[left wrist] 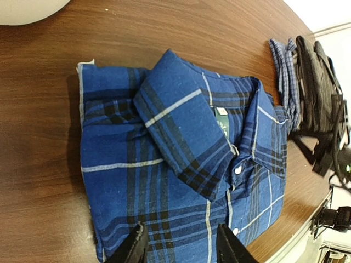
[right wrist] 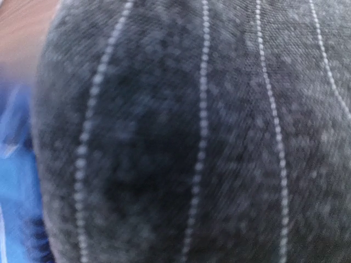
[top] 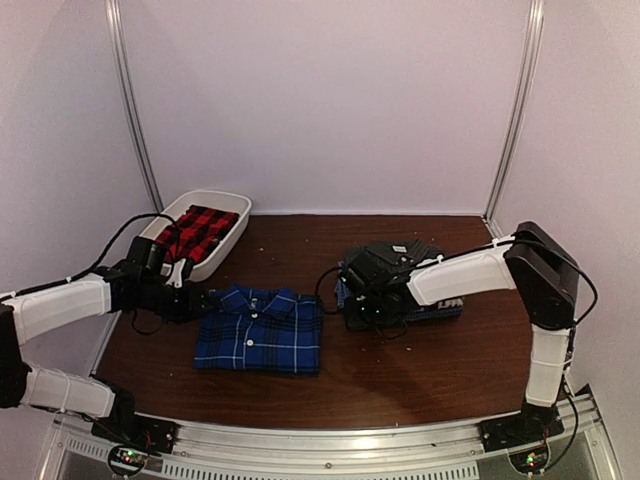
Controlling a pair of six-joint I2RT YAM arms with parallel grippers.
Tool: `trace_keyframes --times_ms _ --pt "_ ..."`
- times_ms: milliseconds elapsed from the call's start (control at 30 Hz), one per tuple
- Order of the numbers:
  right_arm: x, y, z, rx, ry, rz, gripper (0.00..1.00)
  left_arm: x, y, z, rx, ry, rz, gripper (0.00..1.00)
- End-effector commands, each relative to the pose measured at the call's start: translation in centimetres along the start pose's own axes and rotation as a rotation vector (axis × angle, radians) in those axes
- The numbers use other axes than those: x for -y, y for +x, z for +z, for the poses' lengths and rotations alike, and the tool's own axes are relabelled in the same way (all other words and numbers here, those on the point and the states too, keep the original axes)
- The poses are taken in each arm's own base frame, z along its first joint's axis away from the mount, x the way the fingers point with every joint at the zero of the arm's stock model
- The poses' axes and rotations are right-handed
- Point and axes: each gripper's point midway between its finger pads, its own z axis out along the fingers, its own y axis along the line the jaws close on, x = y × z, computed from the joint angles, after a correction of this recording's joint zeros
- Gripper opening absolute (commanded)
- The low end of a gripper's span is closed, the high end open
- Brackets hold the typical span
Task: Fold and stack the long sleeve shirts
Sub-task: Move the square-folded shirt to the center of the board, then pick up the square-folded shirt from the center of the board.
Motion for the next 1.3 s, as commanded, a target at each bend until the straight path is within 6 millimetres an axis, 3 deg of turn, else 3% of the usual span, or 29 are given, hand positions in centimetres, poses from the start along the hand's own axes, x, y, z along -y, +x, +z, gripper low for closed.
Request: trace_keyframes --times_ms 0,167,300,533,933,1267 --pt "-3.8 2.7 -0.9 -0.055 -0.124 0.069 0.00 -0.2 -0.4 -0.4 0.061 0.004 -0.015 0.43" --pt "-4.4 2.6 -1.5 -0.043 -0.147 0.081 0.02 -1.4 0.0 -0.3 0.078 -0.041 -0.036 0.43" --pt "-6.3 2.3 -4.0 -0.027 -0.228 0.058 0.24 -2.4 0.0 -0.6 0.101 -0.087 -0.061 0.46" --pt "-9.9 2.9 -6.7 -0.011 -0.329 0.009 0.42 -5.0 0.0 -0.9 0.140 -0.194 -0.118 0.55" --pt "-12.2 4.8 -3.5 -0.060 -0.395 0.021 0.55 -5.6 1.5 1.6 0.077 -0.143 -0.137 0.58" --pt "-10.7 4.9 -1.1 -0.046 -0.337 0.046 0.57 -6.5 2.6 2.8 0.035 -0.155 -0.143 0.58"
